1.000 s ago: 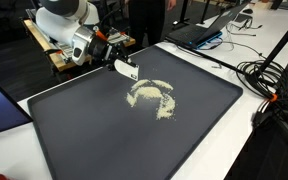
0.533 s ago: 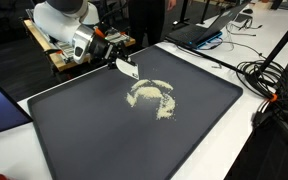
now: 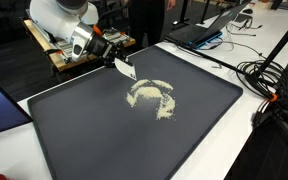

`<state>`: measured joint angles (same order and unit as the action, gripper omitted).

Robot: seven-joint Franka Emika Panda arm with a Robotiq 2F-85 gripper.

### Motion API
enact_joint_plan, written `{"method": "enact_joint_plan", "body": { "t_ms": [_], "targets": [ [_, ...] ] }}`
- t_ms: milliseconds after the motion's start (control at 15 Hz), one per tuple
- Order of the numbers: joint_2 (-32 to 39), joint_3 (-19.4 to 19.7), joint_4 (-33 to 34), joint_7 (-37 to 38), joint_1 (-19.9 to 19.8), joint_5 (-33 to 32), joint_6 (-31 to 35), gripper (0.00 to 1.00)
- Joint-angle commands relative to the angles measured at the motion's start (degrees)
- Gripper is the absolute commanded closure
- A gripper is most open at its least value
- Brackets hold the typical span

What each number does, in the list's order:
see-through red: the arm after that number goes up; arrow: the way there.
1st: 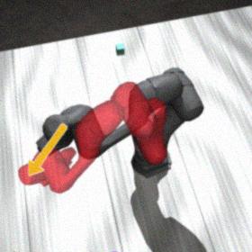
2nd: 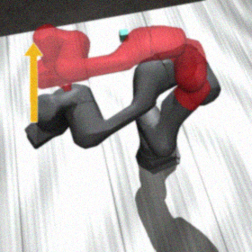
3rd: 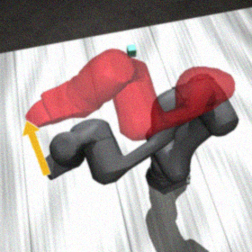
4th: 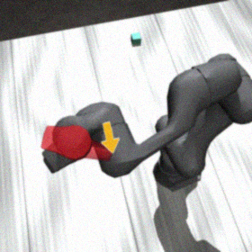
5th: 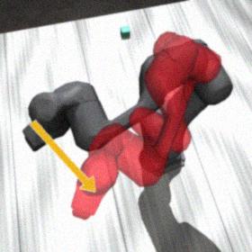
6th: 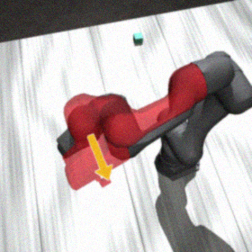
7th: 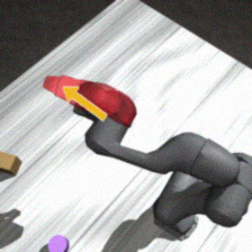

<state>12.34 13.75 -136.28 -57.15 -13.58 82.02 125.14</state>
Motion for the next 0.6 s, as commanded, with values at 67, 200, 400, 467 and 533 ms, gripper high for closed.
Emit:
{"method": "enact_joint_plan", "body": {
  "t_ms": [67, 200, 400, 467, 533],
  "targets": [
    [-3.83, 0.2, -1.27, 6.04, 1.3, -7.28, 4.5, 0.99],
    [-4.78, -0.06, -1.28, 8.49, 1.63, -10.46, 6.6, 0.99],
    [-6.25, -0.61, -1.02, 13.23, 2.29, -16.2, 10.01, 0.99],
    [-6.81, -0.82, -0.87, 15.1, 2.51, -18.56, 10.92, 0.99],
    [-7.28, -1.02, -0.69, 17.29, 2.74, -21.42, 11.79, 0.99]
  ]
}}
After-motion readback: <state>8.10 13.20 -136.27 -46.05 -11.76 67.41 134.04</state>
